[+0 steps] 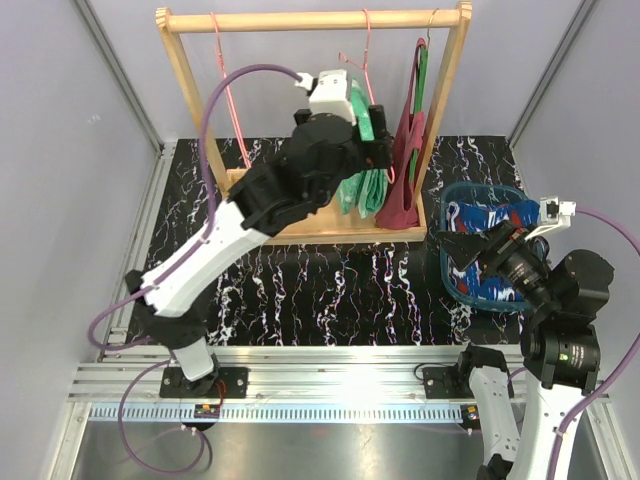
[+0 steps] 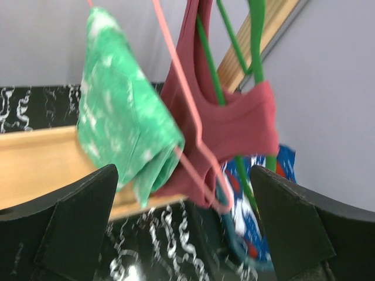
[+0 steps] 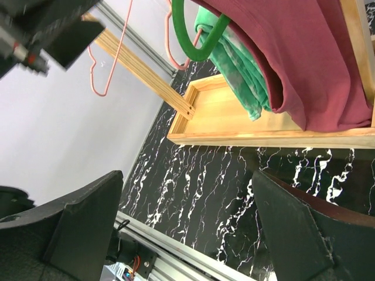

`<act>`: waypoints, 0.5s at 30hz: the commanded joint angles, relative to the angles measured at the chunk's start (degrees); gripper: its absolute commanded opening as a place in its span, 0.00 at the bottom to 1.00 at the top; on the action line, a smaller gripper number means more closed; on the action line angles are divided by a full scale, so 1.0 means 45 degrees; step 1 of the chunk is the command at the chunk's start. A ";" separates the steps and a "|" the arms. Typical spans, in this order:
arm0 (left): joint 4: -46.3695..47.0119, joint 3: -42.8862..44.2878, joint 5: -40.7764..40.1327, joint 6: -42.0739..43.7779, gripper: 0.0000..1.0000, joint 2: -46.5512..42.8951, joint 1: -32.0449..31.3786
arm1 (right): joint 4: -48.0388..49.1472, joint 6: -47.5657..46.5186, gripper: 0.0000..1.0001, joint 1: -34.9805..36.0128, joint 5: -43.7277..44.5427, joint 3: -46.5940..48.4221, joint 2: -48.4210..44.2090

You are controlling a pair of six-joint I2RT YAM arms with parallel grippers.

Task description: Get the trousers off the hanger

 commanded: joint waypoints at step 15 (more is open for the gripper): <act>0.0392 0.4032 -0.2853 0.2851 0.57 0.4398 0.1524 | 0.0305 -0.0232 0.99 0.0581 -0.0103 -0.0005 -0.0528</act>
